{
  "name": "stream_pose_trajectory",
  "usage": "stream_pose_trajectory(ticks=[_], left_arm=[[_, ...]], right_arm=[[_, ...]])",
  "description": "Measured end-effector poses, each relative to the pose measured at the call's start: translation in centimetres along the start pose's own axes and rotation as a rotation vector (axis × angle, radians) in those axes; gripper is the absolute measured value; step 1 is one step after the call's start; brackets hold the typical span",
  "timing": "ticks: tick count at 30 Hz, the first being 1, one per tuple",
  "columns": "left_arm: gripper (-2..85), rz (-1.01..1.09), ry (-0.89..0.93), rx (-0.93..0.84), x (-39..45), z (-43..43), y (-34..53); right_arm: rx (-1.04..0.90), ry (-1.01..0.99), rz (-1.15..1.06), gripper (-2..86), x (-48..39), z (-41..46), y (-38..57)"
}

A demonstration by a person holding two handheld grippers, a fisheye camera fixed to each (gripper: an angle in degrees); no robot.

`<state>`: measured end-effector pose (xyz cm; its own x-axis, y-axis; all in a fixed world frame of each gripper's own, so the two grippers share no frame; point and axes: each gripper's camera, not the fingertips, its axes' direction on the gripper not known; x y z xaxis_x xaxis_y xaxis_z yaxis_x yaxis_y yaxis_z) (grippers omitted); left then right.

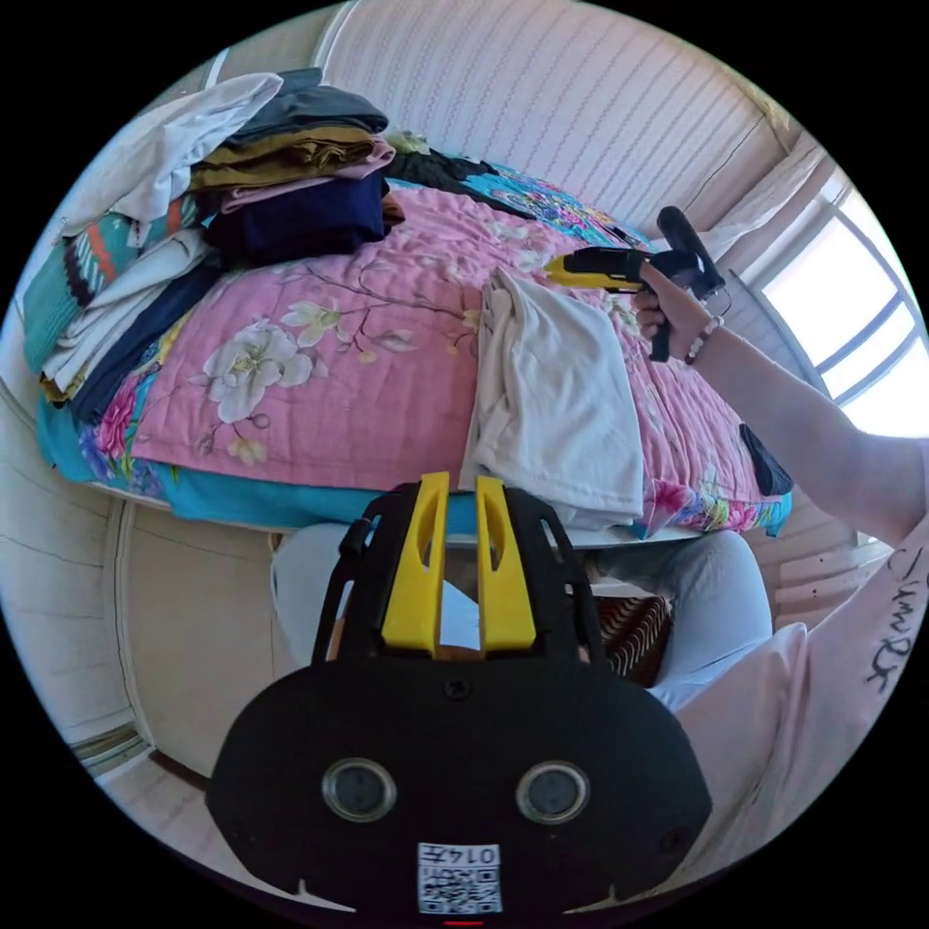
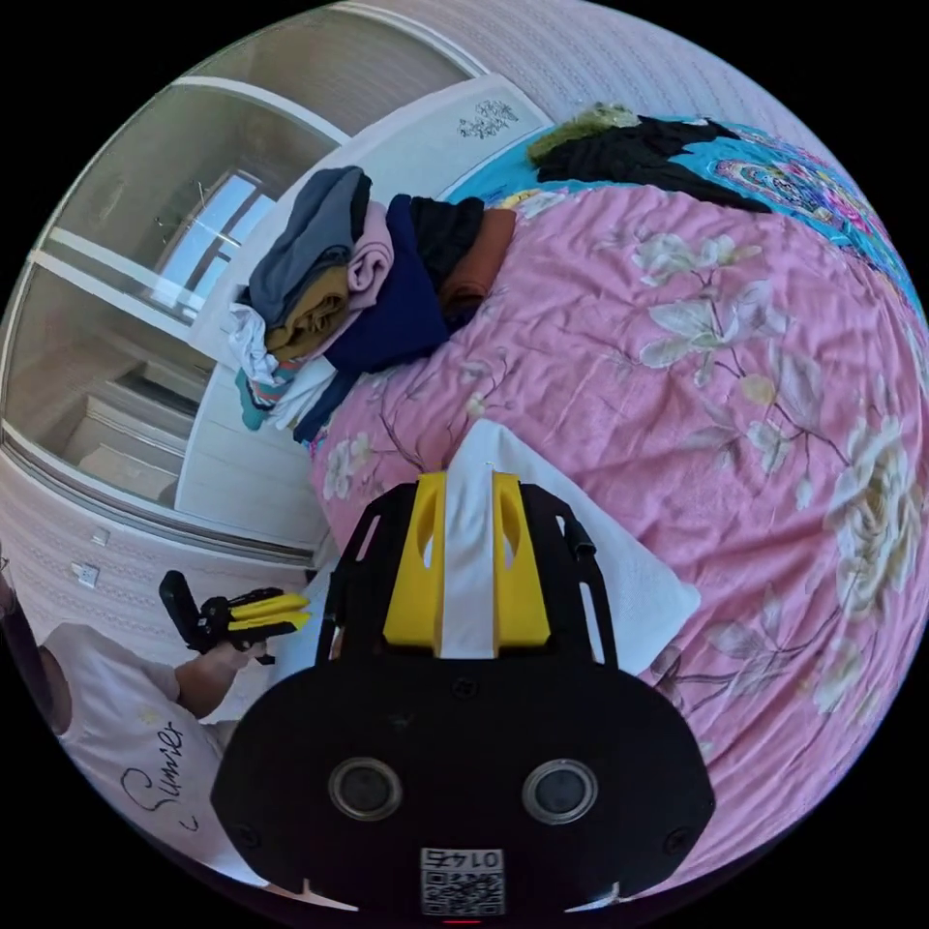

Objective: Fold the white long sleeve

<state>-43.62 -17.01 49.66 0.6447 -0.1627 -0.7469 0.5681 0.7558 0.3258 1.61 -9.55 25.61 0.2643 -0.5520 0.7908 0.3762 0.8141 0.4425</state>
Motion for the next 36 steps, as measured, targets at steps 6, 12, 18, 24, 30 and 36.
stream_pose_trajectory(ticks=[6,12,18,24,30,36], left_arm=[[9.5,0.058,0.049,0.027,1.6,2.2,-3.4],[12.7,0.020,0.168,-0.151,2.6,7.0,-4.0],[6.2,0.030,0.117,-0.092,4.2,7.5,-2.8],[4.4,0.077,0.122,-0.059,6.5,6.6,-1.5],[4.1,0.221,0.163,0.036,10.7,2.5,0.6],[3.9,0.378,0.310,0.117,16.8,-2.3,2.9]], right_arm=[[-0.145,0.179,-0.013,15.8,-4.7,6.6,-3.4],[-0.185,0.354,0.046,14.0,-7.2,10.7,-4.5],[-0.241,0.454,0.033,11.8,-9.2,11.8,-4.9],[-0.157,0.330,0.047,4.1,-8.7,8.4,-2.4],[0.107,0.080,0.076,2.9,-7.9,-1.8,4.1],[0.436,-0.056,0.117,2.6,-6.9,-16.2,18.1]])
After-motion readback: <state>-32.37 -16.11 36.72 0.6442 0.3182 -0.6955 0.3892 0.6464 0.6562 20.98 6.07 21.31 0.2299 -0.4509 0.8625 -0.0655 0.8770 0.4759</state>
